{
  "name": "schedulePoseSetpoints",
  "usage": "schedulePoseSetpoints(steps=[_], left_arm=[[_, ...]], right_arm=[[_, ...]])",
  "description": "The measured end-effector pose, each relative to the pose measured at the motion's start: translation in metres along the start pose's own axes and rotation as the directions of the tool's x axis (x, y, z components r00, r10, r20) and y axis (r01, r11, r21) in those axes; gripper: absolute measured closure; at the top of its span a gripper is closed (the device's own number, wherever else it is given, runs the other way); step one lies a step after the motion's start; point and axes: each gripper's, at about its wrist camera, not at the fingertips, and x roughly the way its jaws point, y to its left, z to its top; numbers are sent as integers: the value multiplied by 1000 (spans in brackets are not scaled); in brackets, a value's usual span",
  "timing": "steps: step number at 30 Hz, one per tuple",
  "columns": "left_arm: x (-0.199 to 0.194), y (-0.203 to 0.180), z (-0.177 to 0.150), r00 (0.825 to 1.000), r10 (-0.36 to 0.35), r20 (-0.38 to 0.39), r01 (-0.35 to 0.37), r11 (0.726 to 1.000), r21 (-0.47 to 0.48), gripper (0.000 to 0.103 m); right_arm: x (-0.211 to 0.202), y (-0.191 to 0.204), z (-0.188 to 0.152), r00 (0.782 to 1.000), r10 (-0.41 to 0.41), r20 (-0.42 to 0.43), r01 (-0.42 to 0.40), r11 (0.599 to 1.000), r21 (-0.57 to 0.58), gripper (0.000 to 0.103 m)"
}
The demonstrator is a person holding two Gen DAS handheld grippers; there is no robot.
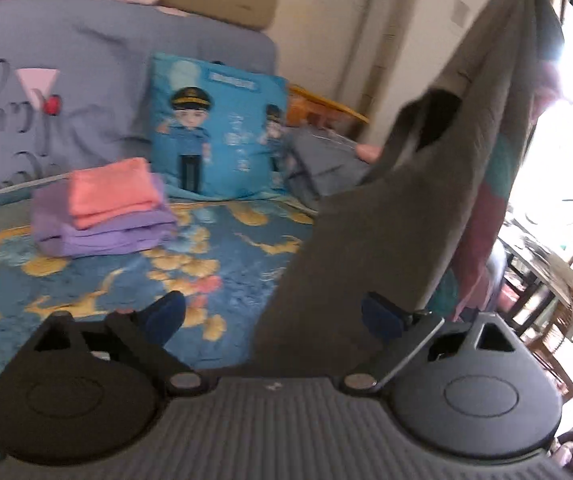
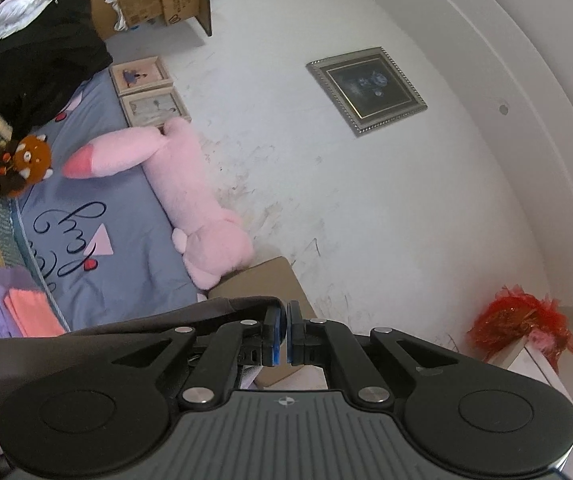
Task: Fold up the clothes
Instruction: 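Lift the grey shirt high with both grippers, holding it spread between them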
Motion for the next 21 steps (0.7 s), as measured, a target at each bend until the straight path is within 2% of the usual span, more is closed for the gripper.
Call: schedulePoseSetpoints(steps=[2,4,8,10,12,17,21], left_arm=[[14,1,-4,999,-34,7,34,999,13,6],[29,10,-9,995,-102,5,102,995,8,6],[62,27,-17,968,-251,-17,251,967,30,6],[80,34,-17,950,-309,-42,311,948,64,6],[95,40,-17,925,-373,-76,378,922,79,7],[129,54,-13,877,-468,-108,476,878,60,7],[155,60,-7,820,-553,-147,562,826,25,7]], right_arm=[[-3,0,-1,1000,3,-4,-3,1000,-5,102],[-5,1,-1,1000,6,-4,-6,1000,-13,102],[-10,4,2,1000,3,2,-3,999,-43,102],[-12,6,3,1000,9,5,-8,998,-57,102],[-13,8,5,1000,16,4,-16,997,-69,102],[-16,10,6,1000,29,-8,-30,996,-87,102],[-16,9,5,999,35,-18,-36,995,-89,102]])
